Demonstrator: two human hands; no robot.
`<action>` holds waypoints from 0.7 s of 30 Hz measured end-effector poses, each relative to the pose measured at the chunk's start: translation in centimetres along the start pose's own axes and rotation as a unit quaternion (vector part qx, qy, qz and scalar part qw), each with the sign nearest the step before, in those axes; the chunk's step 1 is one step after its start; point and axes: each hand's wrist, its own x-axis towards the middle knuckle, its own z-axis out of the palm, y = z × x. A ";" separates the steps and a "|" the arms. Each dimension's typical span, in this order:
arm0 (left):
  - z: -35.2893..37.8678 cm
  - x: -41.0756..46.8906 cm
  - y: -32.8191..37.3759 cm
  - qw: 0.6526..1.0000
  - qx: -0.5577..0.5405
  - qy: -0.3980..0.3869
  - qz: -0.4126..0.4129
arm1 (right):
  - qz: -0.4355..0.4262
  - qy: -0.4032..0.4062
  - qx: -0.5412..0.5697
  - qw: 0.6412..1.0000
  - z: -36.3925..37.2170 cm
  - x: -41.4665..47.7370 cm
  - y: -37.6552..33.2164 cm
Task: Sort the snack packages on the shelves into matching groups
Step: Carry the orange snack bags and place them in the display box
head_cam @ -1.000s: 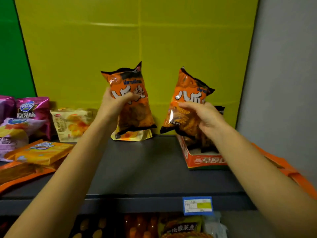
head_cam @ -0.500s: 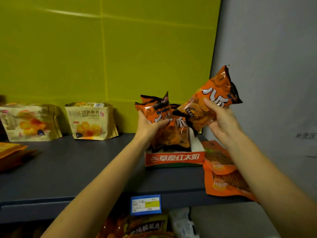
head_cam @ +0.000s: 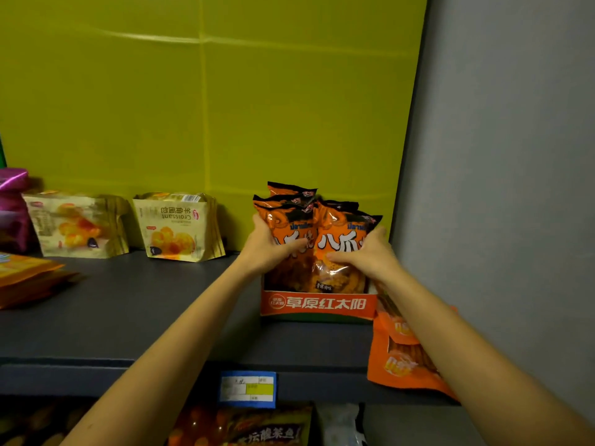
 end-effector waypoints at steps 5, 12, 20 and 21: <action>-0.4 0.3 -0.6 0.999 0.011 -0.030 -0.020 | 0.008 -0.042 -0.044 0.998 0.6 1.4 1.2; 0.5 0.5 -0.2 0.997 0.057 0.005 -0.046 | 0.011 -0.083 -0.088 0.993 0.5 3.3 2.4; -1.2 -0.8 1.5 0.988 0.155 0.001 -0.010 | 0.027 -0.014 -0.061 0.998 -0.5 0.8 -0.1; -2.0 -1.1 1.6 0.985 0.172 0.003 -0.014 | 0.004 0.014 -0.074 0.997 -0.8 0.5 -0.5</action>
